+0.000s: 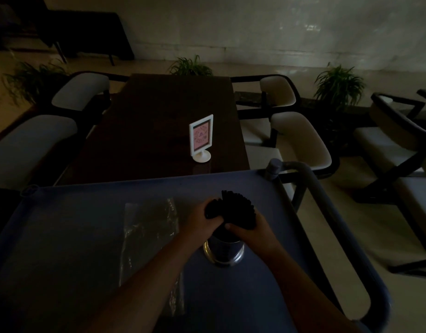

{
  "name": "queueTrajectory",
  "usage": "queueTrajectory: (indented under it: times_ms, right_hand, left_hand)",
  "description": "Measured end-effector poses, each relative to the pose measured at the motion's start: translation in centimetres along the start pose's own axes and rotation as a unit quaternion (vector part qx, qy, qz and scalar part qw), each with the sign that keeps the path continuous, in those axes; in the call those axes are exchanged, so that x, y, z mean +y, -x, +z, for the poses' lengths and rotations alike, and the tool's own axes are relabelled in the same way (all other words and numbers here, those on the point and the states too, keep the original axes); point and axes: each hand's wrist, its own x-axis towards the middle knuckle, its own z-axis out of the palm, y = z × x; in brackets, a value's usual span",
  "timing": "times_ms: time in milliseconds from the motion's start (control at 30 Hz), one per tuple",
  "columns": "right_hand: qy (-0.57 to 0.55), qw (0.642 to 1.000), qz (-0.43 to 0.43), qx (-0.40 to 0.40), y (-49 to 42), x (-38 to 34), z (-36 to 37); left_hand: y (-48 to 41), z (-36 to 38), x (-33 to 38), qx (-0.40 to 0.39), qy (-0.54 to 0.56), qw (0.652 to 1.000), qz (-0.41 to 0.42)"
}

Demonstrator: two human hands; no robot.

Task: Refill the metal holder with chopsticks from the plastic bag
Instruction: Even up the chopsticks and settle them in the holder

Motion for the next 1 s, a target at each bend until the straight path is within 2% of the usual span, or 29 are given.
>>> queueTrajectory:
  times_ms: [333, 500, 800, 1000]
  right_hand:
    - [0.009, 1.0, 0.003, 0.007, -0.3, -0.1, 0.1]
    - [0.015, 1.0, 0.005, 0.006, -0.4, -0.2, 0.1]
    - [-0.01, 1.0, 0.01, -0.026, -0.7, -0.9, -0.2]
    - [-0.024, 0.999, 0.008, -0.033, -0.8, -1.2, -0.1]
  left_hand:
    - [0.2, 0.3, 0.7, 0.056, 0.006, 0.998, -0.006]
    - [0.4, -0.2, 3.0, 0.1, 0.055, 0.993, 0.004]
    - [0.9, -1.3, 7.0, 0.107, 0.097, 0.989, 0.01]
    - [0.6, -2.5, 9.8, 0.1, 0.137, 0.984, 0.05]
